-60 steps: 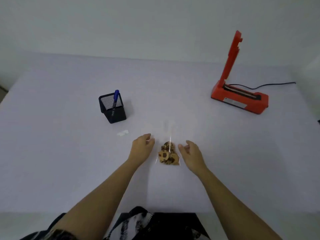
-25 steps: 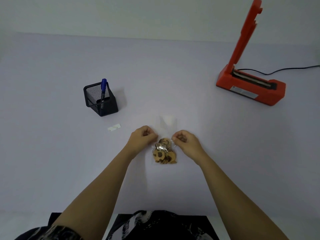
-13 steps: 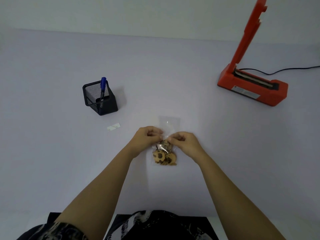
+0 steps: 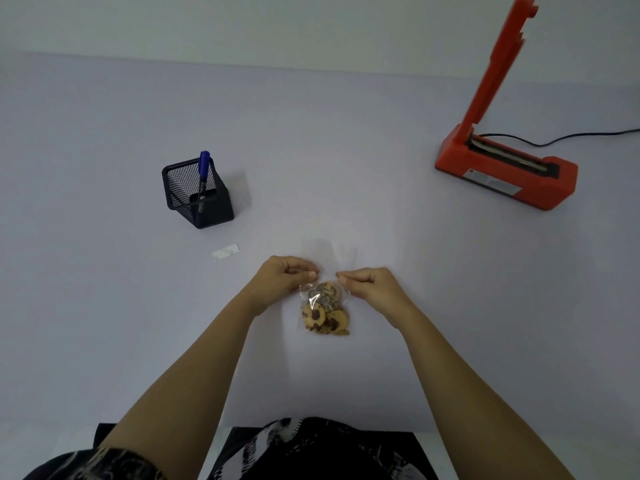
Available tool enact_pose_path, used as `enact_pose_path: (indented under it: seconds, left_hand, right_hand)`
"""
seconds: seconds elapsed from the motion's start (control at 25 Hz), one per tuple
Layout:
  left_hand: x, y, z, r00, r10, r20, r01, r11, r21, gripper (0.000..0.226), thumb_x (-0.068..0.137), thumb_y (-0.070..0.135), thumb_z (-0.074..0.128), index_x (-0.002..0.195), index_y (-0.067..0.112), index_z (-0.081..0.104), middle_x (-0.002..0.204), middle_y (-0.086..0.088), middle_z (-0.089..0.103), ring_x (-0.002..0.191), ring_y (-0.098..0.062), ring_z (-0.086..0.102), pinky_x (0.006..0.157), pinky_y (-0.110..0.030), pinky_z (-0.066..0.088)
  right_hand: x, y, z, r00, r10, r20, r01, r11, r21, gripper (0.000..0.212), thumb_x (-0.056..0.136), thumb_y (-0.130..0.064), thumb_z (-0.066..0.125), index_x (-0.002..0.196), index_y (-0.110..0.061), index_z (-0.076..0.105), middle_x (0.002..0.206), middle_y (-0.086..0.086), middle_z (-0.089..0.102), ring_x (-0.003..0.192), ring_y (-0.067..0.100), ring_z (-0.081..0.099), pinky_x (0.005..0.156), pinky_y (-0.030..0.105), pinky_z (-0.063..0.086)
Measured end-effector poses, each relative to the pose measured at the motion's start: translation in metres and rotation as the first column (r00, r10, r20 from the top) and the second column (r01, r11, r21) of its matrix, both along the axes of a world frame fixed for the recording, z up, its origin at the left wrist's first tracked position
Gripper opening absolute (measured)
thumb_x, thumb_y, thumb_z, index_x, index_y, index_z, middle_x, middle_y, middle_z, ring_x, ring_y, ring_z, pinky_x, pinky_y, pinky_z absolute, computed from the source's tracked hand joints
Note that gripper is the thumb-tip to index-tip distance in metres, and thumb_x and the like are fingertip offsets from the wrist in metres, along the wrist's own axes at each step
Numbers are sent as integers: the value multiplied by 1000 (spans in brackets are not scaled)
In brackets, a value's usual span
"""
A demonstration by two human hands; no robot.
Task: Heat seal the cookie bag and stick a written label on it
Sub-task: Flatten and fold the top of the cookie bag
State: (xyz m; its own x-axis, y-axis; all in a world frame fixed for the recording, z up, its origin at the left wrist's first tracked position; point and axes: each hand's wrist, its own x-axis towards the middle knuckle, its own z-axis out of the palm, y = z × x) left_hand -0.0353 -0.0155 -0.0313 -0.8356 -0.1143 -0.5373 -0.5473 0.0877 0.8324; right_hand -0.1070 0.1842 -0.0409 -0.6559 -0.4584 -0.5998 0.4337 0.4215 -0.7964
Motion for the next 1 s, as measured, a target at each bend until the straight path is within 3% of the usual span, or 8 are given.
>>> enact_pose_path:
  seconds: [0.16,0.24,0.36,0.44,0.52,0.6,0.76,1.0]
  left_hand:
    - [2,6,2,999,-3,-38,-4,982,-187,14,83,19,68,95,16,74,91,0,71,83,-8,63,75,-16,46]
    - [4,5,4,998,2,-63,-14,983,-183,19,82,18,69,101,19,71,87,2,72,79,-2,63,77,-18,48]
    - [9,3,5,996,49,-73,-60,986,-155,41,81,16,71,115,25,50,82,2,74,78,-4,66,83,-22,48]
    - [12,7,3,992,87,-91,-101,982,-162,41,83,14,69,108,24,39,84,0,73,77,-7,66,79,-19,47]
    - [15,11,-1,987,55,-151,-90,966,-241,28,85,14,66,101,22,44,87,-1,72,80,-11,65,77,-19,48]
    - [16,14,-7,976,-23,-218,-60,927,-369,14,86,13,64,97,20,62,91,-2,72,81,-10,63,75,-14,46]
    - [16,17,-12,942,-127,-311,-64,840,-538,17,84,6,65,97,10,74,93,-3,72,79,-6,58,72,3,37]
    - [14,21,-20,900,-241,-363,-58,759,-648,18,82,1,65,97,6,74,85,-9,69,73,-13,59,69,-1,37]
  right_hand:
    - [7,-4,4,990,-122,-75,117,991,-68,36,80,-10,70,115,-16,64,93,-3,70,89,6,63,84,17,50]
    - [8,-1,3,985,-131,-110,122,989,-82,42,80,-10,70,118,-24,58,89,-1,70,87,11,65,83,22,52]
    - [11,3,2,979,-132,-158,119,989,-91,31,81,-8,68,95,-24,46,90,6,70,85,16,67,79,26,54]
    - [15,2,-3,967,-137,-213,119,988,-97,23,82,-1,65,79,-18,50,90,6,70,86,17,67,81,29,54]
    - [18,2,-7,949,-122,-289,104,992,-78,25,82,2,64,74,-22,63,91,5,70,88,16,66,85,30,53]
    - [18,1,-9,930,-54,-364,51,999,-18,21,83,-2,64,85,-22,70,92,1,69,89,13,65,83,24,52]
    - [13,-3,-9,893,69,-444,-22,994,111,15,84,-4,63,96,-10,70,95,2,66,86,11,62,75,8,47]
    - [16,-10,-6,810,152,-566,-37,977,209,13,83,-5,63,94,-8,69,95,8,65,80,14,61,76,21,51]
